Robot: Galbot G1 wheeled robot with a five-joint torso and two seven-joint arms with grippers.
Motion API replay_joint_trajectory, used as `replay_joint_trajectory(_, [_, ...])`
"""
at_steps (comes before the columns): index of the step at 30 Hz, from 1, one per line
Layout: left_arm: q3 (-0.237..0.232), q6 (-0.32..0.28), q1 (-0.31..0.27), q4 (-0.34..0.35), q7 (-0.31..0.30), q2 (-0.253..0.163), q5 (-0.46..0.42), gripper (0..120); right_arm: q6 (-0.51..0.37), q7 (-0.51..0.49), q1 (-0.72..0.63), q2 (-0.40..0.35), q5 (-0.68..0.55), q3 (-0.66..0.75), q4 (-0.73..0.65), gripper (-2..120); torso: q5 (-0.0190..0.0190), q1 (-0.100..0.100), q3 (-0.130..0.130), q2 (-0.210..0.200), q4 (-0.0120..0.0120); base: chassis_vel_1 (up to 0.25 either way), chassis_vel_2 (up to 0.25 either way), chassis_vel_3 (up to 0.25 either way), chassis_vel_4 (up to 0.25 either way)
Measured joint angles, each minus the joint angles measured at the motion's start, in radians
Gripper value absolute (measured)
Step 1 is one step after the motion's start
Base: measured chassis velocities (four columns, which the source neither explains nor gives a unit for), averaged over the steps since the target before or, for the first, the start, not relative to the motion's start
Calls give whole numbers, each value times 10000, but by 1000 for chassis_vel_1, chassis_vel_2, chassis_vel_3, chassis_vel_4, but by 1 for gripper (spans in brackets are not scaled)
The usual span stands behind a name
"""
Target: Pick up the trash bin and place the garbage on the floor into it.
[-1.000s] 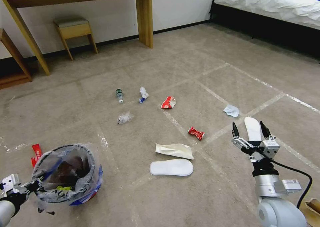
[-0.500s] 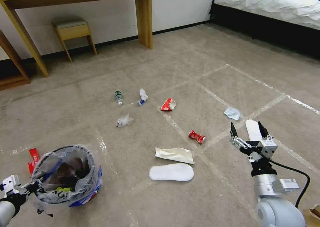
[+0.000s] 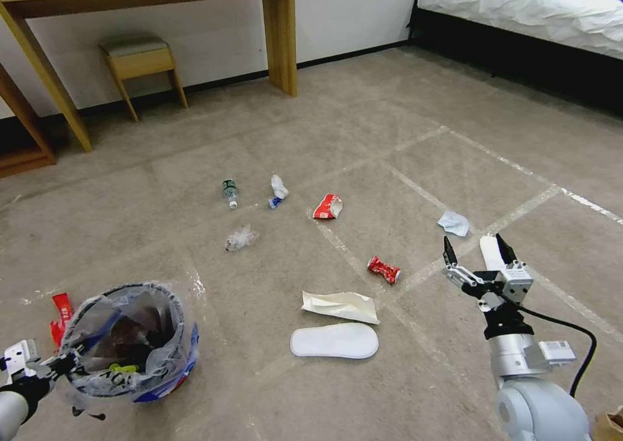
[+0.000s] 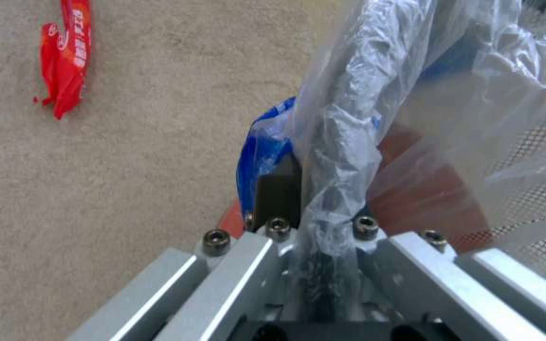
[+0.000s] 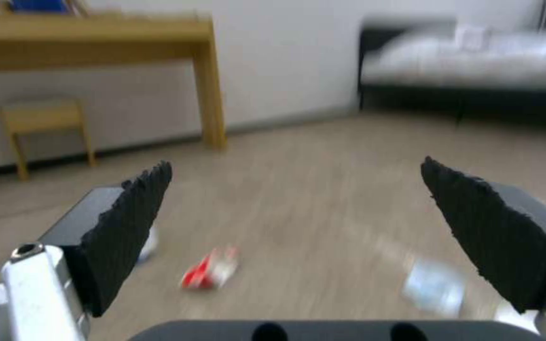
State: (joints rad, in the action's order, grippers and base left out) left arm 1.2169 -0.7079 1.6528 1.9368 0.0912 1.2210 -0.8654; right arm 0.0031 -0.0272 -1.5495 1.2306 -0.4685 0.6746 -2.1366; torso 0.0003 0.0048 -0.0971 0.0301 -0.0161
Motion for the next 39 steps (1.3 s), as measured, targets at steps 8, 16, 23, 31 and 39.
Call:
replay_joint_trajectory(8, [12, 0, 46, -11, -31, 180, 216, 1, -4552, -3768, 650, -2283, -6173, -1187, -215, 100, -3, -1, 0, 1, 2, 0, 0, 0, 0])
replay_joint_trajectory(16, [12, 0, 53, -35, -58, 419, 447, 1, -5654, -5737, 1046, -2127, -7976, -2329, 699, 100, -3, -1, 0, 0, 0, 0, 0, 0, 0])
replay_joint_trajectory(23, [38, -2, 36, -157, -69, 655, 661, 1, -5848, -5645, 1696, -1995, -7081, -3737, 2147, 100, -3, 0, 0, 0, 1, 0, 0, 0, 0])
replay_joint_trajectory(31, [95, 0, 45, -182, -68, 847, 760, 1, -6192, -5712, 1971, -1895, -7204, -4536, 2480, 100, -4, 0, 0, 0, 1, 0, 0, 0, 0])
replay_joint_trajectory(39, [102, 18, 25, -218, -68, 1055, 837, 1, -5943, -6274, 1312, -1109, -7859, -4354, 2701, 100, -4, 0, 1, 0, 0, 0, 0, 0, 0])
